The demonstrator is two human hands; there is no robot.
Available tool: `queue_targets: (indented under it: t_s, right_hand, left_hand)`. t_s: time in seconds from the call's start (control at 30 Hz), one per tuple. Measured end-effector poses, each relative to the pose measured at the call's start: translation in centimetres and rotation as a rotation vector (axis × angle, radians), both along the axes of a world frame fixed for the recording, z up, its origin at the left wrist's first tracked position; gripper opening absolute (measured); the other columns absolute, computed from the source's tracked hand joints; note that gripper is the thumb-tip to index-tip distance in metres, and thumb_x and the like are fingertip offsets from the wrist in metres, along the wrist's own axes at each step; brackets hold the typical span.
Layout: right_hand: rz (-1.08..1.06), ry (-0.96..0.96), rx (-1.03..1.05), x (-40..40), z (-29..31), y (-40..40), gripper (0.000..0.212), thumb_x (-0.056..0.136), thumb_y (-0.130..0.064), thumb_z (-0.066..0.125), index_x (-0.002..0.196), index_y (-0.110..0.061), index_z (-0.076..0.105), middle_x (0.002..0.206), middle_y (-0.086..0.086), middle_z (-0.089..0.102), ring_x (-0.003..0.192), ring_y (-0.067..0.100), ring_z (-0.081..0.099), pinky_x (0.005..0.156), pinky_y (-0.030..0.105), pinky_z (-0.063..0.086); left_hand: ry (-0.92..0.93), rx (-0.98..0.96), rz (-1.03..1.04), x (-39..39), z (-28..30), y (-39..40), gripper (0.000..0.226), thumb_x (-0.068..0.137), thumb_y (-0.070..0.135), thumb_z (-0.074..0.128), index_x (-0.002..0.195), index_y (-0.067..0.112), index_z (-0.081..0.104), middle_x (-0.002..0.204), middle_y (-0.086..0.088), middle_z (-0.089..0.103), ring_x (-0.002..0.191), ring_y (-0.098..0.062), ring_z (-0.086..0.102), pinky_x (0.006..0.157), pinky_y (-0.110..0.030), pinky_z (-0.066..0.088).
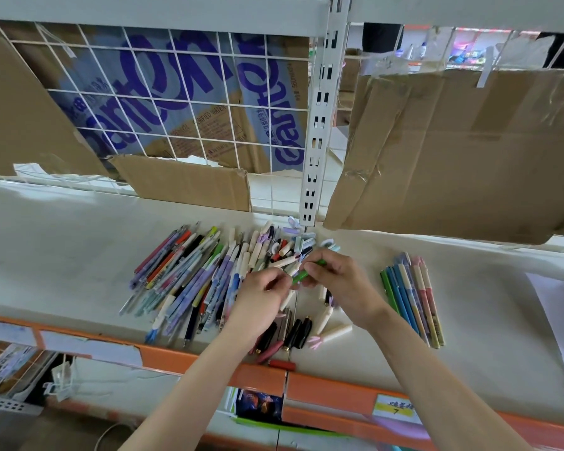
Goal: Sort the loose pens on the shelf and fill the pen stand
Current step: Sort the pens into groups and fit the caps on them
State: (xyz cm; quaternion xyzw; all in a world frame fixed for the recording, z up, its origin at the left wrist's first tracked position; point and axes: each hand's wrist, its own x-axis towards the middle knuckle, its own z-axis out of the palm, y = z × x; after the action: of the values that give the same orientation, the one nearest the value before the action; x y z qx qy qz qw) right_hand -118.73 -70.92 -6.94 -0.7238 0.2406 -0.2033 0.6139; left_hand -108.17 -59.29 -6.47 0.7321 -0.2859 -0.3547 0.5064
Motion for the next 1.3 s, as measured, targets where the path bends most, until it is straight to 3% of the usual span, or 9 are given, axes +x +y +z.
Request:
queue_targets:
  t_s: [0.1,0.23,0.33,0.4,0.53,0.67,0.8,1.03,1.3]
  right_hand:
    - [-0.061,-0.058,0.012,0.2,0.7,0.1,0.012,0.092,-0.002,0.053,0.086,-0.009,0.061,0.072,0.005,0.061,0.063,0.007,0.057,0.055,0.011,0.043]
    - [-0.275,-0.218,0.169,1.3,0.9,0.6,0.011,0.091,-0.003,0.056,0.101,-0.002,0.053,0.074,0.01,0.061,0.06,0.008,0.059,0.058,0.018,0.049]
    - [-0.314,-0.154,0.111,1.3,0.6,0.6,0.011,0.092,-0.007,0.055,0.103,-0.007,0.055,0.071,0.003,0.061,0.061,0.008,0.058,0.06,0.019,0.048]
    - [-0.353,-0.064,0.001,0.4,0.3,-0.2,0.017,0.092,-0.013,0.057,0.108,-0.01,0.055,0.07,0.003,0.06,0.059,0.008,0.054,0.058,0.015,0.047]
    - [-0.432,0.217,-0.388,-2.4,-0.7,-2.6,0.02,0.092,-0.022,0.059,0.104,-0.014,0.047,0.063,-0.003,0.055,0.053,0.005,0.049,0.052,0.009,0.04]
    - [-0.451,0.462,-0.773,-4.1,-3.4,-3.6,0.019,0.094,-0.022,0.054,0.104,-0.006,0.051,0.075,0.01,0.061,0.068,0.028,0.058,0.063,0.037,0.049]
    - [-0.453,0.528,-0.898,-4.5,-5.3,-3.8,0.013,0.094,-0.018,0.052,0.09,-0.005,0.052,0.078,0.013,0.066,0.076,0.034,0.058,0.07,0.037,0.04]
    - [-0.553,0.625,-1.053,-5.1,-5.5,-4.7,0.006,0.08,0.002,0.061,0.082,-0.003,0.061,0.075,0.016,0.064,0.072,0.037,0.06,0.073,0.05,0.048]
    - [-0.364,0.372,-0.932,-2.3,-4.9,-3.3,0.007,0.079,-0.003,0.067,0.086,-0.002,0.064,0.075,0.013,0.058,0.067,0.03,0.056,0.057,0.035,0.044]
  left_hand:
    - [0.102,-0.015,0.002,0.0,0.5,-0.3,0.023,0.096,0.018,0.052,0.074,0.02,0.062,0.056,0.007,0.049,0.059,-0.011,0.048,0.076,-0.048,0.056]
    - [0.029,-0.103,-0.034,0.2,1.2,-1.0,0.016,0.094,0.015,0.054,0.08,0.011,0.059,0.05,0.011,0.053,0.04,-0.003,0.041,0.044,-0.02,0.04]
    - [-0.148,-0.05,-0.156,0.5,0.5,-1.1,0.013,0.092,0.022,0.057,0.082,0.016,0.062,0.06,0.011,0.062,0.052,-0.007,0.052,0.055,-0.024,0.045]
    - [-0.284,0.023,-0.24,0.8,-0.4,-0.6,0.009,0.09,0.029,0.058,0.085,0.023,0.063,0.074,0.012,0.064,0.066,-0.003,0.058,0.065,-0.014,0.046]
    - [-0.278,0.019,-0.15,1.2,-1.5,0.5,0.004,0.089,0.019,0.061,0.092,0.017,0.063,0.091,0.0,0.064,0.079,-0.007,0.062,0.068,-0.018,0.055]
    - [-0.819,0.069,-0.114,1.6,-2.8,0.8,0.002,0.087,0.017,0.063,0.089,0.016,0.063,0.093,0.006,0.061,0.09,-0.012,0.054,0.078,-0.022,0.042]
    - [-1.002,0.182,-0.157,1.2,-3.2,0.4,0.009,0.088,0.027,0.059,0.094,0.021,0.062,0.096,0.005,0.058,0.098,-0.017,0.049,0.086,-0.029,0.037]
    - [-1.051,0.209,-0.164,1.1,-3.6,0.1,0.012,0.09,0.033,0.057,0.095,0.023,0.061,0.099,0.005,0.057,0.103,-0.016,0.047,0.091,-0.028,0.034]
    - [-1.051,0.168,-0.209,0.7,-3.5,-0.6,0.01,0.088,0.027,0.058,0.094,0.02,0.063,0.095,0.004,0.057,0.099,-0.018,0.048,0.092,-0.032,0.036]
